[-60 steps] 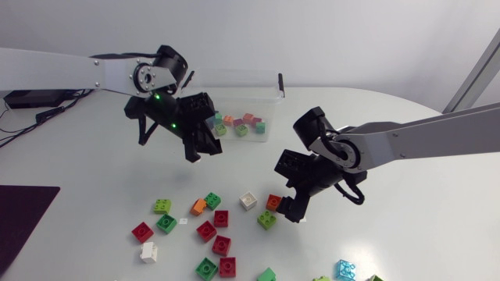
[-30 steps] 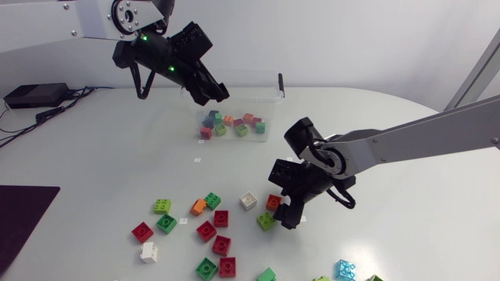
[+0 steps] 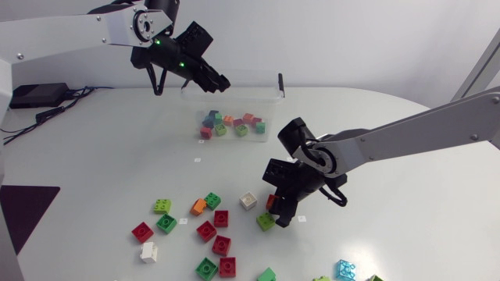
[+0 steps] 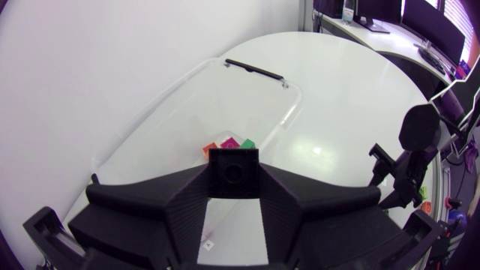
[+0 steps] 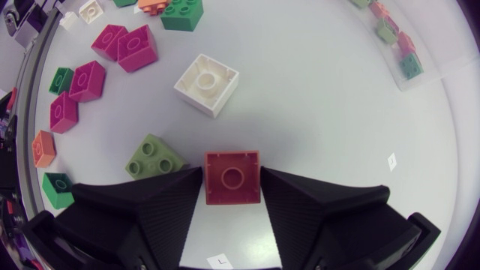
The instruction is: Place the duplo bricks in the container
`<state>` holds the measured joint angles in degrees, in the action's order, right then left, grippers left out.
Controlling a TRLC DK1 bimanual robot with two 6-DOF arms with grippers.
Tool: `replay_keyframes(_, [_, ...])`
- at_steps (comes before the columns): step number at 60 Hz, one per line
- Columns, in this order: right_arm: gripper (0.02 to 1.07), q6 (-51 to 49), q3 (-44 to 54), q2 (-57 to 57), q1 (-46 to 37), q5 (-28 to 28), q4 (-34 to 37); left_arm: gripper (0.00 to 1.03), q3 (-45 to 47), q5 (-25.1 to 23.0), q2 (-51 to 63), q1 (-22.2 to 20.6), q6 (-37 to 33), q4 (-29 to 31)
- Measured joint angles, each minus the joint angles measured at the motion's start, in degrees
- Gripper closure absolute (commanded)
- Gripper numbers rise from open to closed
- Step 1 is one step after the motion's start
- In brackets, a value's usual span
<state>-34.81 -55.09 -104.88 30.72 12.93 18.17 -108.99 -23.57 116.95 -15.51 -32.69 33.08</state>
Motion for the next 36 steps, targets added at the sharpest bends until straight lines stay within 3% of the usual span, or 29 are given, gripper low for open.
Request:
replay_keyframes(25, [0.75, 0.3, -0.6, 7.3, -0.5, 0.8, 3.8, 0.9, -4.0, 0.0, 4.3, 2.8, 6.4, -6.3])
replay_keyframes(31, [0.75, 0.9, -1.8, 9.1, -0.8, 1.0, 4.7, 0.77, -4.0, 0.0, 5.1, 3.5, 7.7, -7.1])
replay_keyframes(36, [0.75, 1.6, -3.2, 10.0, -0.9, 1.0, 5.5, 0.53, -4.0, 1.0, 5.3, 4.0, 8.7, -7.9])
